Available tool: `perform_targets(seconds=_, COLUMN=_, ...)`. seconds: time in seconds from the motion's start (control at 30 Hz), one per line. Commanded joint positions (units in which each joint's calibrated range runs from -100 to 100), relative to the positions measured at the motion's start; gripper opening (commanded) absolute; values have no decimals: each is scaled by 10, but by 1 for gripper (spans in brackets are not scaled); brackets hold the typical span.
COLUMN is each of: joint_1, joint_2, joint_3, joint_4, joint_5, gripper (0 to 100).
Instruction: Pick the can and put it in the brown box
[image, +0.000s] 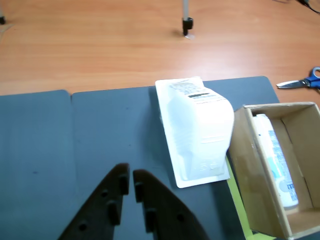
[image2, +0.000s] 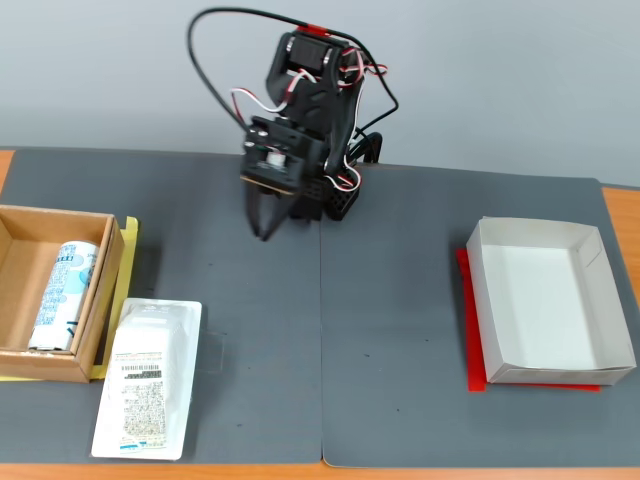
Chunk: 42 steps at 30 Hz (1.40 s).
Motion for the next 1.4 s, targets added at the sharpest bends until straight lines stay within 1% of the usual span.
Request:
perform_targets(seconds=0.0, joint_1=-51, joint_2=-85, joint_3=67, joint_4=-7, joint_5=-3, gripper=1)
perform_targets(seconds=0.2, joint_1=-107, joint_2=-215, joint_3=204, joint_4=-21, joint_5=-3, gripper=1)
perform_targets(seconds=0.4, joint_1=-110, joint_2=-362, joint_3=381, joint_4=-112, joint_5=-3, gripper=1)
perform_targets(seconds=0.57, joint_1=-111, joint_2=-474, joint_3=503, joint_4=-120, joint_5=-3, gripper=1)
perform_targets(seconds=1.03, joint_1=-111, joint_2=-482, joint_3=697, joint_4=-118, joint_5=-3, gripper=1)
perform_targets(seconds=1.37, joint_1=-111, joint_2=-486, joint_3=714, joint_4=-109, joint_5=-3, gripper=1)
